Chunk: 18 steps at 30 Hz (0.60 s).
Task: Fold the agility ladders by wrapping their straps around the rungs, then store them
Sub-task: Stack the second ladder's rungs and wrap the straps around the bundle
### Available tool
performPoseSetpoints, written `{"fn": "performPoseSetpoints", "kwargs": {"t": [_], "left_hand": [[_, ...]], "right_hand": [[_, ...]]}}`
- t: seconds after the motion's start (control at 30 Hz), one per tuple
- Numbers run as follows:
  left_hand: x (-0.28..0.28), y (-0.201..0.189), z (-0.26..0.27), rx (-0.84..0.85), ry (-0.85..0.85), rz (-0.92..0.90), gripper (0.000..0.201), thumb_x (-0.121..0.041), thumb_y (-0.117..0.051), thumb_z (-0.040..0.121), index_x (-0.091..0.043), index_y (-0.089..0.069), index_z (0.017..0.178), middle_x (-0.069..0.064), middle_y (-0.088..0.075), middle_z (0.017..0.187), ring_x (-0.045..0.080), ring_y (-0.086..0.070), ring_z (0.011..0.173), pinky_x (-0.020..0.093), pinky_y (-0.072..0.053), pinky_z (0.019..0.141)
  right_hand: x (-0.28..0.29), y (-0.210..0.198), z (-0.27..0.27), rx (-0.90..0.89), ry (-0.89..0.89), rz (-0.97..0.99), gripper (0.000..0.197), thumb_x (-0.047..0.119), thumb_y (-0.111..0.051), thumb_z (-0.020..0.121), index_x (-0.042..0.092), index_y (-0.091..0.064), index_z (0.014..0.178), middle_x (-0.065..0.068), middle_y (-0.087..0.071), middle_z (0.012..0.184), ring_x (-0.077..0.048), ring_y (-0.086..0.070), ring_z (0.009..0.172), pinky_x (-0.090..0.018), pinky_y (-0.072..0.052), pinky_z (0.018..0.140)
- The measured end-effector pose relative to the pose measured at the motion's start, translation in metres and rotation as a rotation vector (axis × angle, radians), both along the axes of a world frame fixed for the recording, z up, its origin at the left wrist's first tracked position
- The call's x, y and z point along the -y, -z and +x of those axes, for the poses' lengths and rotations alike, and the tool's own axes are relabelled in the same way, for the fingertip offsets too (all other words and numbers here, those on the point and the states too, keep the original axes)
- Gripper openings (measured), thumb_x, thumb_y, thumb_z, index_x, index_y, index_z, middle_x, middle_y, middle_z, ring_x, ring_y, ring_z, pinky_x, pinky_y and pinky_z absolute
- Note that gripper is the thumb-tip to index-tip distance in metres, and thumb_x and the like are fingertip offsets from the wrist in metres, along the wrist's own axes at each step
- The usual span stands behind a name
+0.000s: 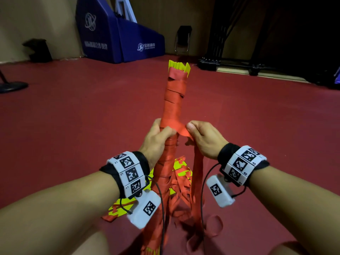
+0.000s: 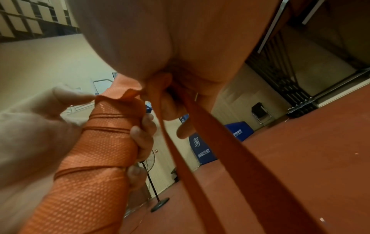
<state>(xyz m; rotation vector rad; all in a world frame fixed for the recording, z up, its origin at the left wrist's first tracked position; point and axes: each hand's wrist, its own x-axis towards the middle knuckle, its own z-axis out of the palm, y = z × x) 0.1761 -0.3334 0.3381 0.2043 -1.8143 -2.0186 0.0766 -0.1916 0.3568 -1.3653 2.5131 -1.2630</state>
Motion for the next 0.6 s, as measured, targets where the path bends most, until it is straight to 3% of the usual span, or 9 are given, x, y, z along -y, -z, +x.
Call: {"fn": "performPoseSetpoints", "kwargs": {"t": [0.07, 0.13, 0.23, 0.33, 0.37, 0.43, 0.53, 0.6], "left_hand": [[0.0013, 0.0031, -0.0013, -0.012, -0.025, -0.053, 0.059, -0.058, -0.070, 0.063, -0.016, -0.058, 0.103, 0.003, -0.064, 0.072, 0.021, -0.062, 0.066, 0.036, -0.049, 0.066], [0.0037, 0.0041, -0.0029, -0.026, -0.094, -0.133, 0.055, -0.064, -0.069, 0.065, -0.017, -0.061, 0.094, 0.001, -0.065, 0.068, 0.019, -0.062, 0.061, 0.034, -0.050, 0.063], [0.0082, 0.0059, -0.0054, -0.040, -0.151, -0.188, 0.049, -0.064, -0.067, 0.068, -0.019, -0.065, 0.086, 0.002, -0.068, 0.065, 0.020, -0.064, 0.058, 0.036, -0.053, 0.062], [0.0085, 0.0069, -0.0059, -0.040, -0.162, -0.166, 0.048, -0.064, -0.068, 0.068, -0.020, -0.066, 0.086, 0.004, -0.069, 0.066, 0.021, -0.065, 0.057, 0.035, -0.053, 0.061], [0.0082, 0.0075, -0.0063, -0.042, -0.165, -0.155, 0.048, -0.064, -0.069, 0.068, -0.020, -0.067, 0.087, 0.004, -0.069, 0.067, 0.021, -0.065, 0.057, 0.034, -0.052, 0.059], [0.0077, 0.0077, -0.0071, -0.036, -0.160, -0.150, 0.048, -0.065, -0.070, 0.067, -0.022, -0.068, 0.087, 0.004, -0.070, 0.067, 0.022, -0.066, 0.058, 0.033, -0.052, 0.057], [0.0070, 0.0056, -0.0066, -0.029, -0.118, -0.141, 0.042, -0.063, -0.074, 0.066, -0.024, -0.070, 0.084, 0.004, -0.070, 0.069, 0.021, -0.066, 0.058, 0.034, -0.053, 0.058], [0.0074, 0.0048, -0.0045, -0.026, -0.091, -0.155, 0.045, -0.060, -0.081, 0.063, -0.023, -0.070, 0.085, 0.003, -0.070, 0.069, 0.019, -0.065, 0.058, 0.032, -0.052, 0.057]], "right_hand": [[-0.0004, -0.0002, 0.0035, 0.008, 0.004, -0.009, 0.042, 0.026, -0.039, 0.107, 0.020, -0.041, 0.065, 0.003, -0.054, 0.056, -0.027, -0.072, 0.068, -0.022, -0.041, 0.051], [-0.0008, 0.0002, 0.0047, -0.002, -0.007, -0.019, 0.043, 0.026, -0.040, 0.107, 0.018, -0.044, 0.064, 0.006, -0.054, 0.053, -0.027, -0.068, 0.061, -0.029, -0.042, 0.054], [-0.0022, -0.0009, 0.0027, -0.034, -0.054, -0.025, 0.049, 0.032, -0.040, 0.107, 0.007, -0.058, 0.069, 0.004, -0.060, 0.057, -0.010, -0.055, 0.050, -0.024, -0.040, 0.055], [-0.0032, -0.0015, 0.0040, 0.000, -0.108, -0.099, 0.041, 0.043, -0.050, 0.101, 0.009, -0.066, 0.085, 0.001, -0.066, 0.071, -0.010, -0.059, 0.063, -0.029, -0.048, 0.063], [-0.0032, -0.0016, 0.0052, 0.016, -0.127, -0.120, 0.033, 0.041, -0.058, 0.097, 0.010, -0.066, 0.090, 0.004, -0.067, 0.075, -0.008, -0.060, 0.067, -0.030, -0.051, 0.067], [-0.0020, -0.0024, 0.0067, 0.047, -0.157, -0.146, 0.019, 0.028, -0.072, 0.090, 0.011, -0.063, 0.088, 0.014, -0.061, 0.069, -0.001, -0.054, 0.063, -0.023, -0.048, 0.063], [-0.0011, -0.0046, 0.0068, 0.137, -0.180, -0.170, 0.019, 0.011, -0.072, 0.089, 0.015, -0.058, 0.077, 0.019, -0.056, 0.056, 0.004, -0.045, 0.052, -0.014, -0.038, 0.055], [-0.0025, -0.0060, 0.0054, 0.191, -0.206, -0.159, 0.015, 0.013, -0.069, 0.091, 0.007, -0.062, 0.080, 0.012, -0.061, 0.060, 0.001, -0.049, 0.055, -0.018, -0.041, 0.057]]}}
